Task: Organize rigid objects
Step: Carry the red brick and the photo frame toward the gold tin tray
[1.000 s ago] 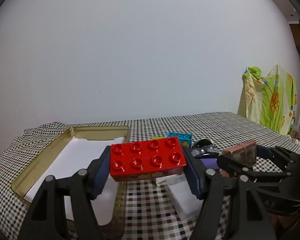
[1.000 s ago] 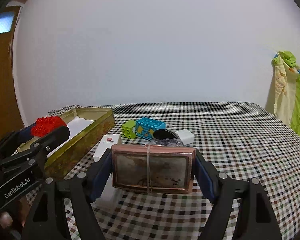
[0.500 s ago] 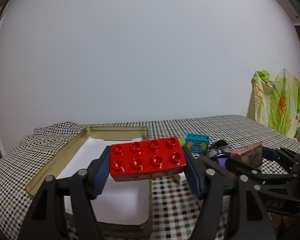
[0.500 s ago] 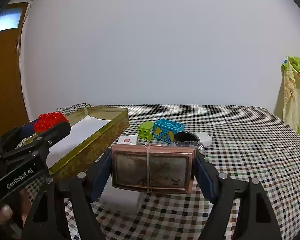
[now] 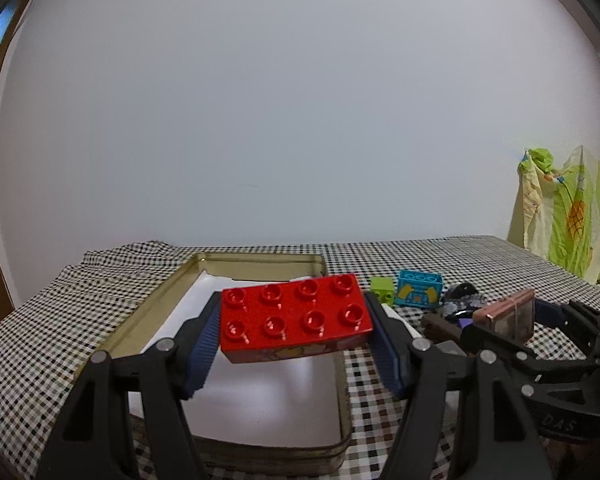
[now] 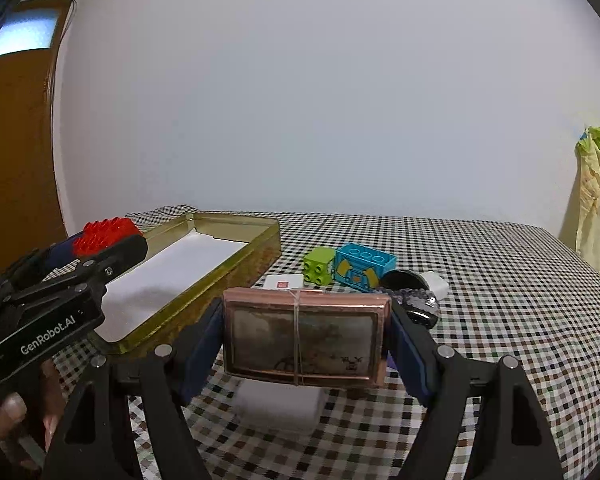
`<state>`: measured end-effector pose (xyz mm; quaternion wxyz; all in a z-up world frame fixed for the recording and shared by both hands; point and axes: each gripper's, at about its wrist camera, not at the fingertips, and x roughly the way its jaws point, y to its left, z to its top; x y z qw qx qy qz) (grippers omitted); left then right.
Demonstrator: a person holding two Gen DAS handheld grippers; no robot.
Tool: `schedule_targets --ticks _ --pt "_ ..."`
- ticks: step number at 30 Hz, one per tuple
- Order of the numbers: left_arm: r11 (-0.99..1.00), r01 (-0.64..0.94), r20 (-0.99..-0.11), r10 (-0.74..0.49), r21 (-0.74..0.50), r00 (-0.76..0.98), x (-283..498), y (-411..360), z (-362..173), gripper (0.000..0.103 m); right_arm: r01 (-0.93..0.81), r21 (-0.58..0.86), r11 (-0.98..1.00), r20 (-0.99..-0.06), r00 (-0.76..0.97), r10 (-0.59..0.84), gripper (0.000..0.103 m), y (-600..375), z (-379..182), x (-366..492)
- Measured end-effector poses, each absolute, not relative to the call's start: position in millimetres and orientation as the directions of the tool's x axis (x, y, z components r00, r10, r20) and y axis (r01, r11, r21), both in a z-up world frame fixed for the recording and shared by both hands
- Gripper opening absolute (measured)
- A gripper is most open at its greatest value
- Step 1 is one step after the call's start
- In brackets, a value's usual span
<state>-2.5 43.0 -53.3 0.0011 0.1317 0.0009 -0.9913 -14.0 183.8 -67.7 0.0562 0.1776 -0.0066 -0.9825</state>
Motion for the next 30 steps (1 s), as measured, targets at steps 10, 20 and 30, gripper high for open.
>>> schedule_targets --ticks 10,20,30 --pt "-1.0 0.023 -0.26 -0.02 -0.01 -0.965 -3 42 -53 0.067 0.136 0.019 -0.991 -0.343 -0.93 -0.134 0.078 172 -65 -12" --pt "-0.999 0.049 -0.257 -0.044 -0.012 -0.965 2 29 -55 0.067 0.181 -0.007 -0.983 -0.34 -0.925 -0.168 0.078 148 -64 -9" --pt "-0.997 0.075 -0.258 -0.066 -0.025 -0.964 3 15 -56 0.067 0.213 -0.021 -0.977 -0.342 -0.92 -0.193 0.078 136 -65 -12"
